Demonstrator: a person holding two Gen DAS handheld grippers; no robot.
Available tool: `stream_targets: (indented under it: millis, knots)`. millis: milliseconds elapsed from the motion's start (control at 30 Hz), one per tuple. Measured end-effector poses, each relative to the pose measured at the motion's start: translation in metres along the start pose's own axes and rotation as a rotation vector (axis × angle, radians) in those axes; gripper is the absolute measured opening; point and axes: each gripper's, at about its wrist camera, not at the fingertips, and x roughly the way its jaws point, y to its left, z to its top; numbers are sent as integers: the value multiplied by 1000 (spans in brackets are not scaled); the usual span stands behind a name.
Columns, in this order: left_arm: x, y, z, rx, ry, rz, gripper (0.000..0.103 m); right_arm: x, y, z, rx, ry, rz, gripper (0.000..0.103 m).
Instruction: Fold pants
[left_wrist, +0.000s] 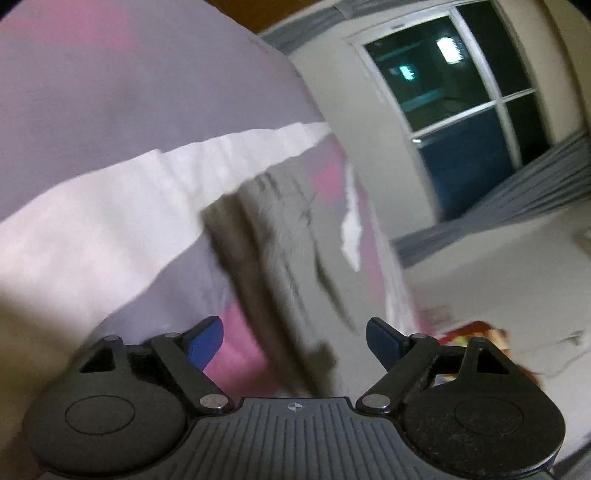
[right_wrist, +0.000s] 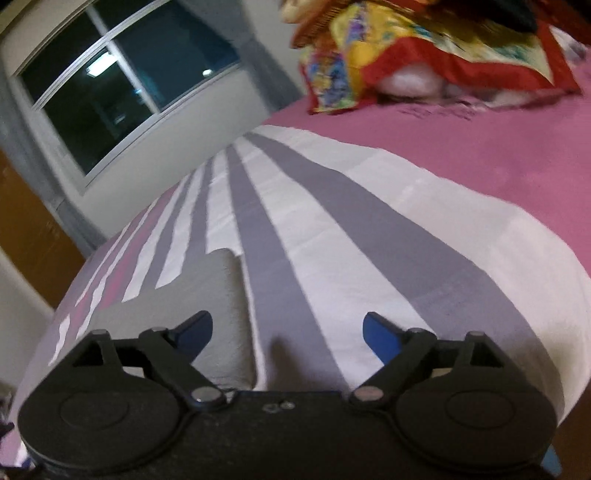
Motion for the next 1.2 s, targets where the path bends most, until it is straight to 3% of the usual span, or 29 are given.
stream_targets:
  millis: [200,233,267,333,433,467,500,533,633,833,900,933,967,1033,1100,1133,1167,1200]
  knots:
    - [52,4,24,-11,-25,-103,83,2,-3,-2,11,0,-41,88]
    - [57,1,22,-13,-31,-98,77,3,0,-2,0,3,-53,89]
    - [60,0,23,-32,-31,-85,35,4,2,-3,-12,5,-65,89]
    - [49,5,21,-125,-88,-228,31,4,8,-5,-42,11,-79,89]
    - [21,-7,5,-39,-190,-326,31,2,10,-6,-68,13,-79,89]
    - [20,0,0,-26,-193,-270,31,1,9,-5,-65,13,-80,89]
    - [28,14,-2,-35,-161,-154,30,2,6,-4,-55,15,-82,89]
    - [36,28,-4,-66,-125,-109,29,4,4,-3,-43,20,-83,89]
    - [40,11,-1,-19,-111,-61,30,8,6,-2,-57,34,-99,89]
    - [44,12,-1,-24,-109,-56,33,4,14,-1,-111,32,-76,89]
    - [40,12,1,-23,-105,-53,33,2,26,-1,-209,2,-57,83]
    - [37,15,4,-22,-105,-52,33,3,33,0,-246,-3,-46,72]
    - [34,20,3,-20,-105,-52,33,7,40,3,-278,7,-21,52]
    - [35,22,3,-13,-109,-49,33,15,53,4,-319,15,2,33]
    - [37,23,3,-8,-112,-47,33,31,63,0,-357,63,12,24]
    - [37,24,2,-7,-112,-47,33,45,66,-6,-378,130,-13,19]
    - [37,24,2,-6,-112,-46,33,59,68,-15,-395,194,-36,20]
    - [38,24,2,-7,-110,-43,33,60,69,-17,-404,175,-42,20]
